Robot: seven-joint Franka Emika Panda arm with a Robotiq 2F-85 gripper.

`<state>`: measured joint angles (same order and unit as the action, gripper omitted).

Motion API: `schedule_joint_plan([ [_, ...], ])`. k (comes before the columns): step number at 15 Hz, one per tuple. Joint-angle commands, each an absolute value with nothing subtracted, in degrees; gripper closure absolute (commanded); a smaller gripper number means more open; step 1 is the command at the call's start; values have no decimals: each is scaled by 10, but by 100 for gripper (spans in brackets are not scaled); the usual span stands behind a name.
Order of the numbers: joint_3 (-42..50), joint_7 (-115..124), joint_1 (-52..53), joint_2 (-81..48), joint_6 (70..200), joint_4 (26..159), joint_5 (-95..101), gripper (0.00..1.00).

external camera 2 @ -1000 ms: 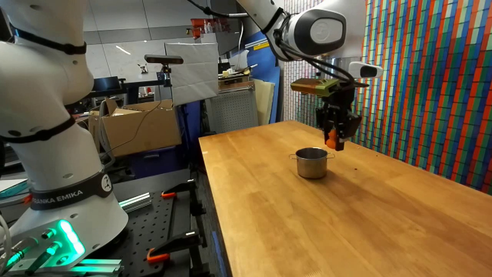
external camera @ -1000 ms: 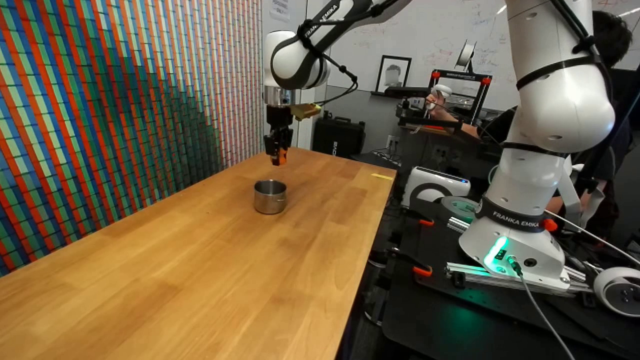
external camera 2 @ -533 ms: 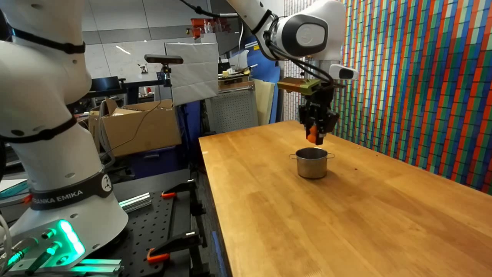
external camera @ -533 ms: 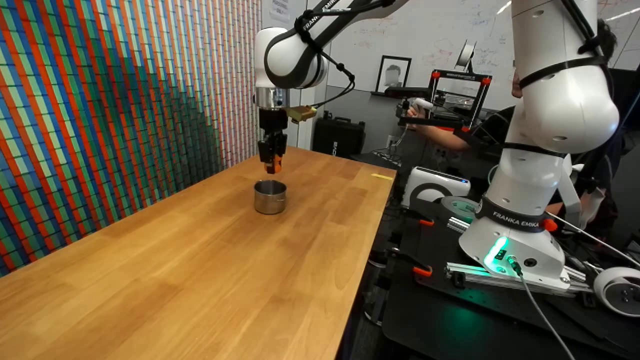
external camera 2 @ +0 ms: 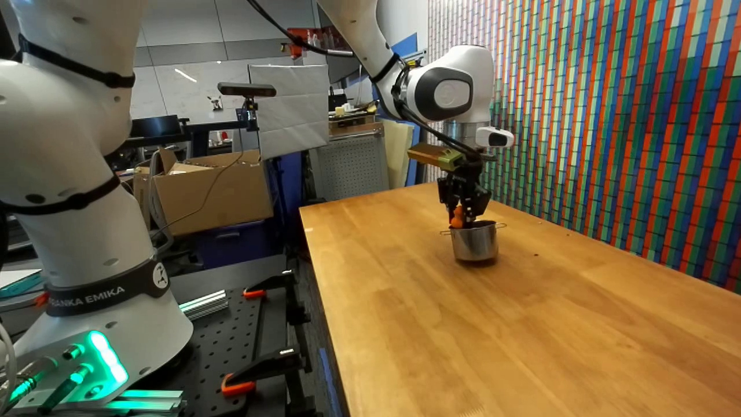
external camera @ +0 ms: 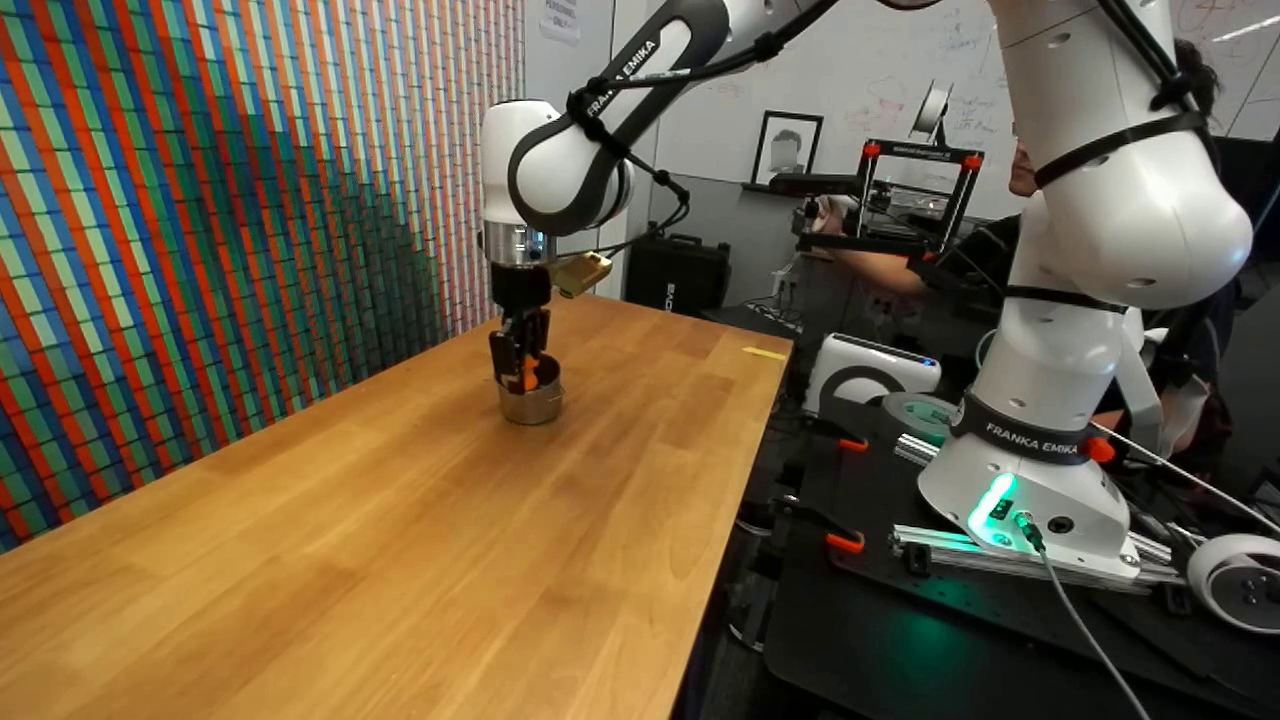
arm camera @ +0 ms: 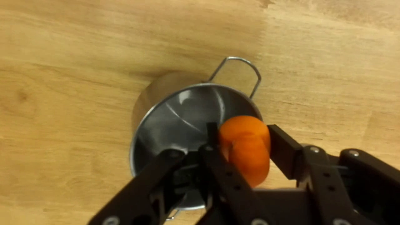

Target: Place the orange rubber duck in the pot

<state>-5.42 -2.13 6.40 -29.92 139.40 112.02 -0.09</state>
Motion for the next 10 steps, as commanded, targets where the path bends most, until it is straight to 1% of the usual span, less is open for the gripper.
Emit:
schedule_joint_plan([
  [1, -41, -8, 65, -311, 1399, 1092, 10, 74],
  [2, -36, -5, 63, -305, 1399, 1094, 11, 32],
  [3, -33, -5, 61, -300, 1400, 1095, 10, 31],
  [4, -29, -6, 57, -292, 1397, 1096, 8, 26],
  [7, -17, -7, 49, -264, 1383, 1100, 10, 2],
  [8, -13, -7, 46, -249, 1376, 1103, 11, 0],
  [10, -9, -13, 40, -221, 1351, 1105, 12, 0],
])
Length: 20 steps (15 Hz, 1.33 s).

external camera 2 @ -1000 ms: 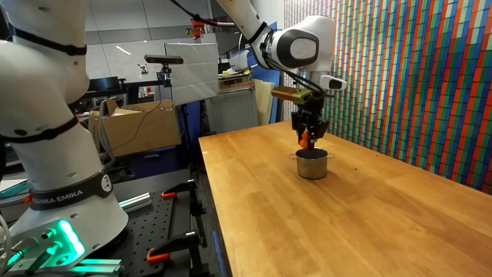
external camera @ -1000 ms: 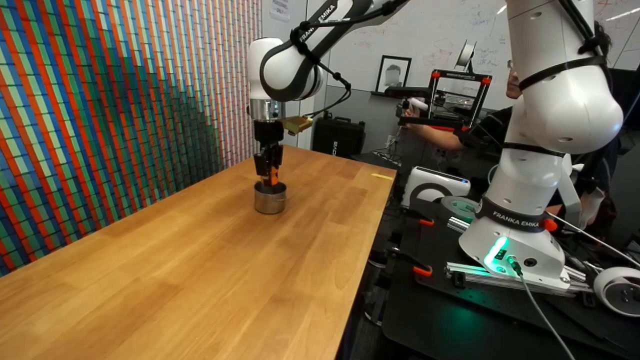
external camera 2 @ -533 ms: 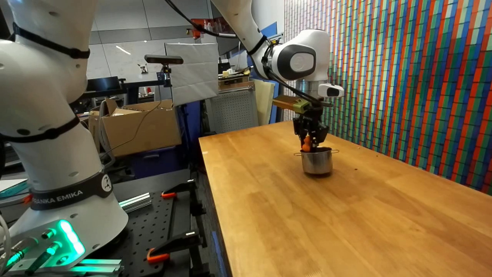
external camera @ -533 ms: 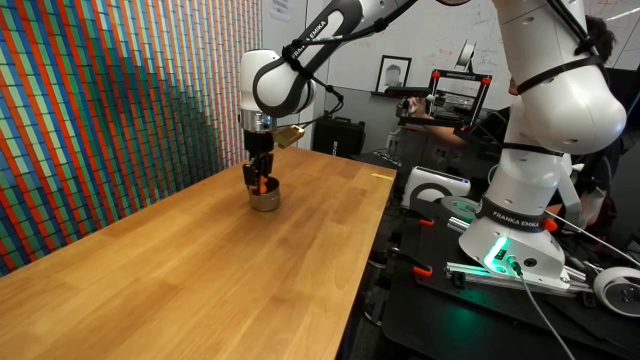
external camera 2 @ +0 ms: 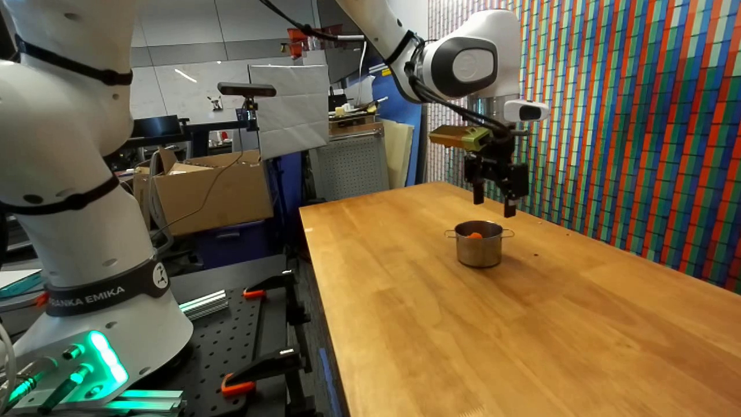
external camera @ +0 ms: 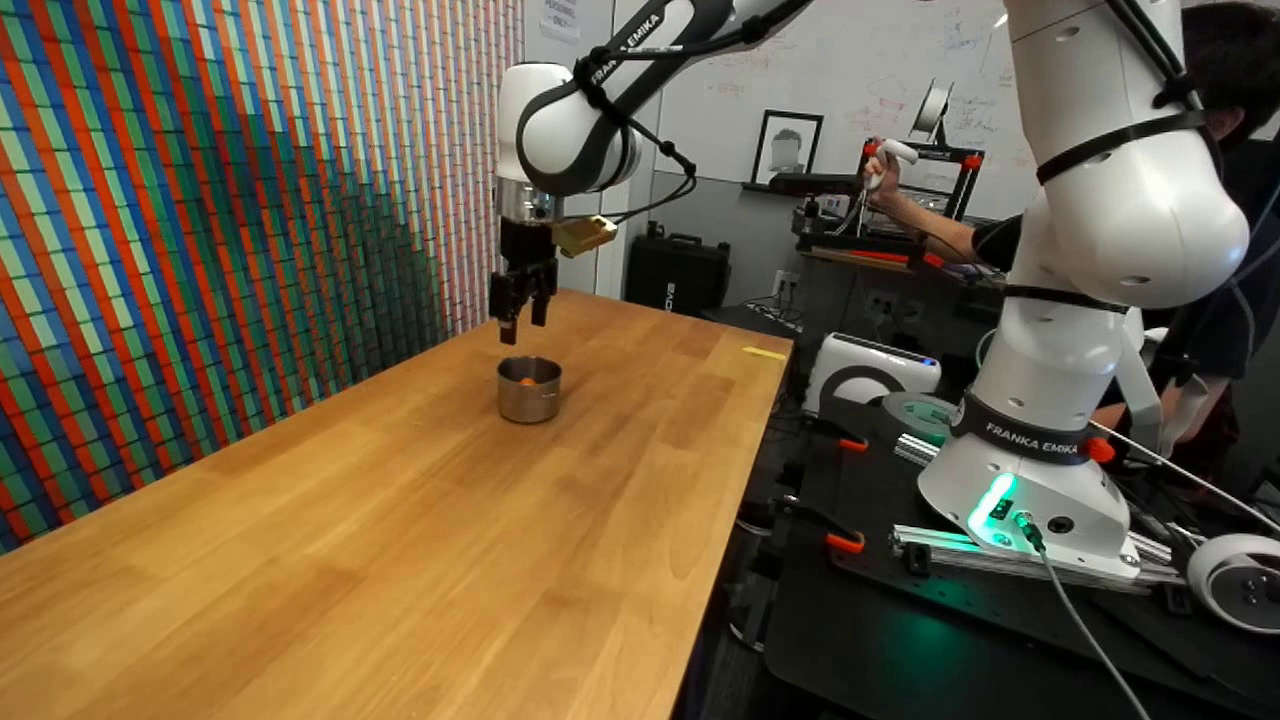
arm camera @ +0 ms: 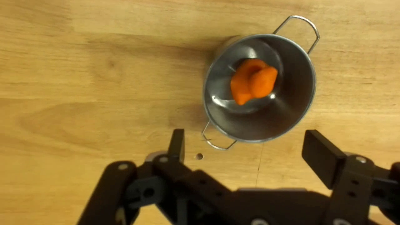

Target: Place the orange rubber duck in the pot

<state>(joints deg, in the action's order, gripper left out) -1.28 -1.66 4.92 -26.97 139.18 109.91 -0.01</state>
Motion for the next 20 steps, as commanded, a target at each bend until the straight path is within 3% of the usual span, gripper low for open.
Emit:
schedule_joint_plan([
  [1, -9, -15, 37, -206, 1333, 1105, 12, 0],
  [11, 4, -36, 7, -85, 1114, 1115, 33, 0],
  [20, 1, -30, 6, -103, 1113, 1103, 27, 0],
])
